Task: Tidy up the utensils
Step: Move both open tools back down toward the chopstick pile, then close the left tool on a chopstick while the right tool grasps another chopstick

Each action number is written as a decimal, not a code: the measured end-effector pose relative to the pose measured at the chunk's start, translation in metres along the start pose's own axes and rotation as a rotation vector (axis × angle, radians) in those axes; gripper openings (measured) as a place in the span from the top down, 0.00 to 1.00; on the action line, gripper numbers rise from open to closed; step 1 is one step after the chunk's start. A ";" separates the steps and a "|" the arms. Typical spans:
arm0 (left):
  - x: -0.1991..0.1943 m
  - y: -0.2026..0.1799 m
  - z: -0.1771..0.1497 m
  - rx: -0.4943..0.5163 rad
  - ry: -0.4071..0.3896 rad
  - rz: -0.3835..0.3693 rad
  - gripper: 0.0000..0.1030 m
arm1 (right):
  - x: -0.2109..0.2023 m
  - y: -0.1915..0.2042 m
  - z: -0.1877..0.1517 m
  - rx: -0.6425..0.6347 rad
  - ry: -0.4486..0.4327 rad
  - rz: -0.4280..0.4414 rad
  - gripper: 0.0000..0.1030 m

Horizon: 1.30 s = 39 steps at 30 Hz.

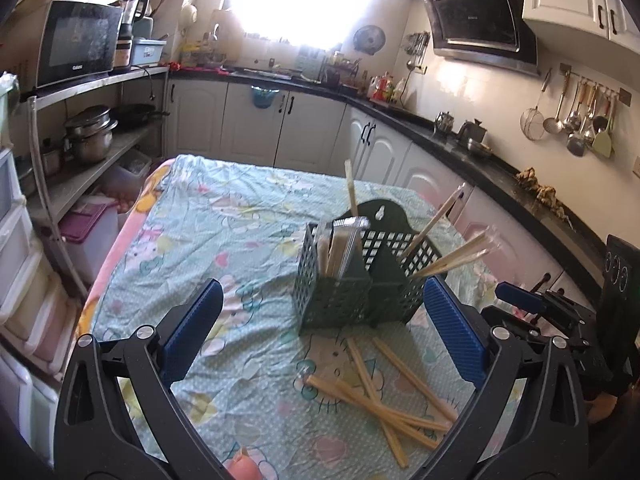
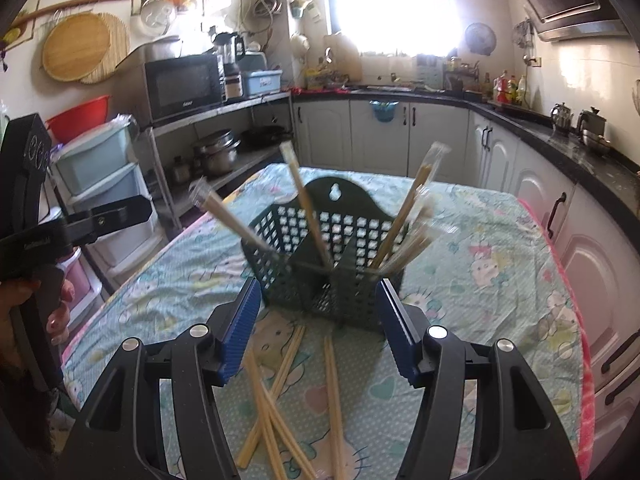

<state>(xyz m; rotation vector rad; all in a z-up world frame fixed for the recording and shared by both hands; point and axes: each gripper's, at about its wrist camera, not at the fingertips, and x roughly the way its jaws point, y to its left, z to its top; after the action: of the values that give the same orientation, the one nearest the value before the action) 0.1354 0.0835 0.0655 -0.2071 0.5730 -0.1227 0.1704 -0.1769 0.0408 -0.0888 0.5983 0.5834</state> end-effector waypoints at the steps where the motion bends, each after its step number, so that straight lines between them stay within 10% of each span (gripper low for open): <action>1: 0.001 0.000 -0.002 0.004 0.005 0.008 0.10 | 0.002 0.003 -0.003 -0.004 0.008 0.005 0.44; 19: 0.037 0.034 -0.047 -0.049 0.162 0.051 0.10 | 0.056 0.042 -0.052 -0.082 0.195 0.082 0.55; 29: 0.075 0.054 -0.077 -0.174 0.313 -0.055 0.53 | 0.102 0.048 -0.068 -0.054 0.321 0.130 0.66; 39: 0.103 0.058 -0.090 -0.298 0.407 -0.184 0.71 | 0.136 0.046 -0.064 -0.017 0.382 0.173 0.76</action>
<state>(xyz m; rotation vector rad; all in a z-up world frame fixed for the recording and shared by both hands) 0.1758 0.1077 -0.0755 -0.5320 0.9783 -0.2611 0.2045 -0.0865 -0.0837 -0.1679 0.9781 0.7462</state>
